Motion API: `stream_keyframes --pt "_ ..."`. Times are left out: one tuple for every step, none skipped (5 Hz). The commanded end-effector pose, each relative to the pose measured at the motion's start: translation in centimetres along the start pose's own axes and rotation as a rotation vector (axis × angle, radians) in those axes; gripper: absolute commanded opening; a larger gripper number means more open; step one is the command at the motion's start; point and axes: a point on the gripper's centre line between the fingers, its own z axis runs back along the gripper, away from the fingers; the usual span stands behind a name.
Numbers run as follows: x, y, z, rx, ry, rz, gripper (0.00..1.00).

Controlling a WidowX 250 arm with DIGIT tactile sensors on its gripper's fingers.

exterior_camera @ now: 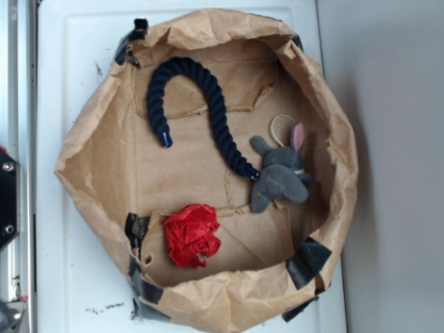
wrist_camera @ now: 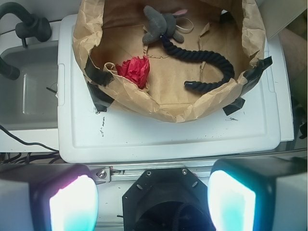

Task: Grab the blue rope.

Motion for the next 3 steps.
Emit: stream_keyframes --pt "0.0 0.0 0.0 0.000 0.000 0.000 1.00" --pt "4.3 0.8 -0.5 0.071 -0.019 -0.046 1.00" --pt "9.1 -0.5 2.2 0.010 -0.077 -0.235 1.00"
